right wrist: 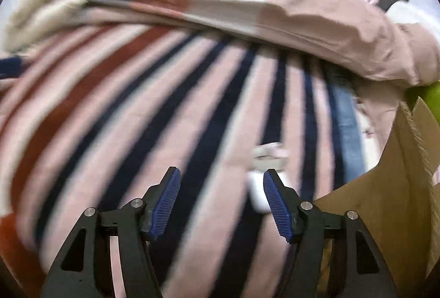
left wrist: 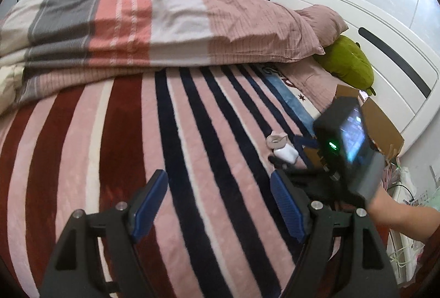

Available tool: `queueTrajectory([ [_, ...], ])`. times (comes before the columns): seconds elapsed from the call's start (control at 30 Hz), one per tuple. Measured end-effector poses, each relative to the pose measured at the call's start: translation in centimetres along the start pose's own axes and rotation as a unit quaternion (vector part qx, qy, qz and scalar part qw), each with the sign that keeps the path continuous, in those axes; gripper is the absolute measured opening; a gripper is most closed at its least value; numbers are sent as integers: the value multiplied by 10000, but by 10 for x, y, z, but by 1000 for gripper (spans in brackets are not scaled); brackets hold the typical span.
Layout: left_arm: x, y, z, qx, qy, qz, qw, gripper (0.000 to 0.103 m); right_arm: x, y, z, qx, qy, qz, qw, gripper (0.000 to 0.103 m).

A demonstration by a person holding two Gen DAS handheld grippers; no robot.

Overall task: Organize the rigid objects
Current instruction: 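Lower the right tool onto the white tape roll and grasp it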

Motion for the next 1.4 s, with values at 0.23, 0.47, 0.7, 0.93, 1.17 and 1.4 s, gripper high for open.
queueTrajectory([
  [0.23,-8,-10,1,-26,-16,-121,9999,75,-11,27,44,-272,-494,387,9977,52],
  [0.47,-5,-8,-1,-118,-3,-190,9997,74,-1,20,17,16,46,338,9994,2],
  [0.7,0,8,-6,-275,42,-194,9994,74,6,-12,-7,864,-54,270,9959,2],
  [0.93,-2,7,-5,-192,-24,-149,9997,75,0,21,19,9,-67,614,9981,53],
  [1.17,-3,2,2,-132,-81,-167,9997,75,-10,46,58,-152,-222,889,9957,39],
  [1.4,-1,6,4,-164,-103,-171,9997,74,-2,40,41,189,170,898,9956,39],
])
Point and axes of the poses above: each gripper's, at about its wrist camera, not at the fingertips, and z roughly the way its jaws point, y to its right, x to its top, the point moved 5 cm from there along z, roughly the way its jaws point, and after that the axes turned 14 degrees about y, right-handed, at the moved point
